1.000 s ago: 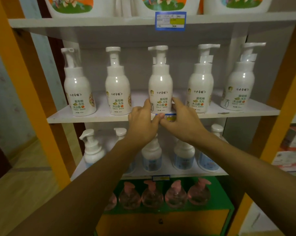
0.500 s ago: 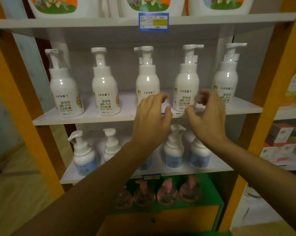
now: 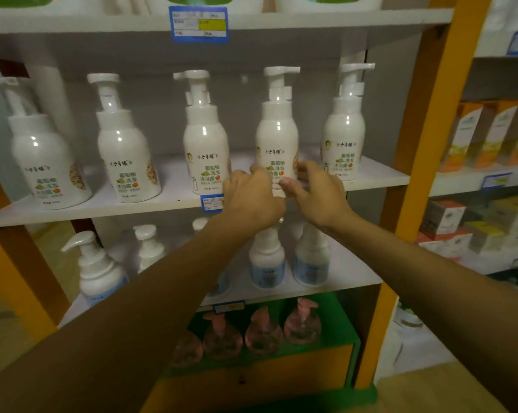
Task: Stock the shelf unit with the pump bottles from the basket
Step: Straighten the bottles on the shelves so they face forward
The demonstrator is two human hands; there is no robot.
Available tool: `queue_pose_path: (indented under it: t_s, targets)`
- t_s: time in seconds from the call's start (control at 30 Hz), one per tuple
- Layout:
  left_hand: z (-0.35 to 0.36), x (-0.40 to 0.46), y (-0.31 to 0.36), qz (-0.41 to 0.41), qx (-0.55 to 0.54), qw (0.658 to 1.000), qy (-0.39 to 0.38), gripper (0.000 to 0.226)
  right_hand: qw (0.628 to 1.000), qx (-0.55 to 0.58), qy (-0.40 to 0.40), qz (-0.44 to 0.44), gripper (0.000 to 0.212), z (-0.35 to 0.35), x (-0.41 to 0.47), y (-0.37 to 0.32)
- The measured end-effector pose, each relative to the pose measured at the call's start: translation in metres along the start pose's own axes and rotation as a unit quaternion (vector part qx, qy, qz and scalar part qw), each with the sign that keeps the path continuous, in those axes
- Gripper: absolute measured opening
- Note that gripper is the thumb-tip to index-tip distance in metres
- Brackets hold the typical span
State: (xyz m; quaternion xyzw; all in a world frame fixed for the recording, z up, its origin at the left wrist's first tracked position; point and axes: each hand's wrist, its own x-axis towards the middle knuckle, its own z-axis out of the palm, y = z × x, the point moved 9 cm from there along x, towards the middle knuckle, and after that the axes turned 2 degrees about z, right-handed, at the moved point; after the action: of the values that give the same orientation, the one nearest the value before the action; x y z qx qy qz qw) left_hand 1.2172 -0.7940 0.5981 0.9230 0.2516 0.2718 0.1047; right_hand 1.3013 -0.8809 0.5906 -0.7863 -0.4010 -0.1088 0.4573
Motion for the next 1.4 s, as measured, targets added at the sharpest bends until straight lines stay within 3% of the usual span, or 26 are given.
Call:
queue_pose_path:
  t_s: [0.37, 0.5, 0.6, 0.7, 0.83, 1.0, 1.1, 1.23, 1.4]
  targets:
    - [0.004, -0.004, 0.005, 0.044, 0.045, 0.998, 0.018, 0.053, 0.998, -0.061, -0.017, 0.011, 0.03, 0.003, 0.007, 0.003]
    - [-0.002, -0.009, 0.01, 0.05, 0.035, 0.997, 0.041, 0.044, 0.999, -0.033, -0.024, -0.011, 0.027, 0.0, -0.001, -0.002]
    - [-0.023, -0.025, 0.021, 0.053, -0.012, 0.986, 0.158, 0.039, 0.995, 0.007, 0.091, -0.034, 0.03, -0.029, -0.021, 0.002]
    - [-0.037, -0.042, 0.053, 0.129, -0.074, 0.957, 0.251, 0.039, 0.979, 0.0, 0.202, -0.011, 0.039, -0.067, -0.035, 0.023]
    - [-0.009, -0.029, 0.087, 0.146, -0.22, 0.956, 0.125, 0.036, 0.983, -0.049, 0.172, 0.037, 0.06, -0.085, -0.02, 0.05]
    - [0.026, 0.002, 0.092, 0.039, -0.296, 0.954, -0.021, 0.035, 0.996, -0.063, 0.057, -0.005, 0.063, -0.069, -0.003, 0.054]
    - [0.045, 0.01, 0.093, -0.016, -0.328, 0.939, -0.099, 0.031, 0.997, -0.079, 0.027, 0.005, 0.073, -0.062, 0.003, 0.062]
    - [0.055, 0.01, 0.094, -0.025, -0.33, 0.937, -0.111, 0.036, 0.996, -0.091, 0.014, 0.019, 0.078, -0.06, 0.005, 0.073]
    - [0.059, 0.007, 0.097, 0.013, -0.322, 0.941, -0.106, 0.048, 0.996, -0.079, 0.024, 0.015, 0.067, -0.065, 0.006, 0.083]
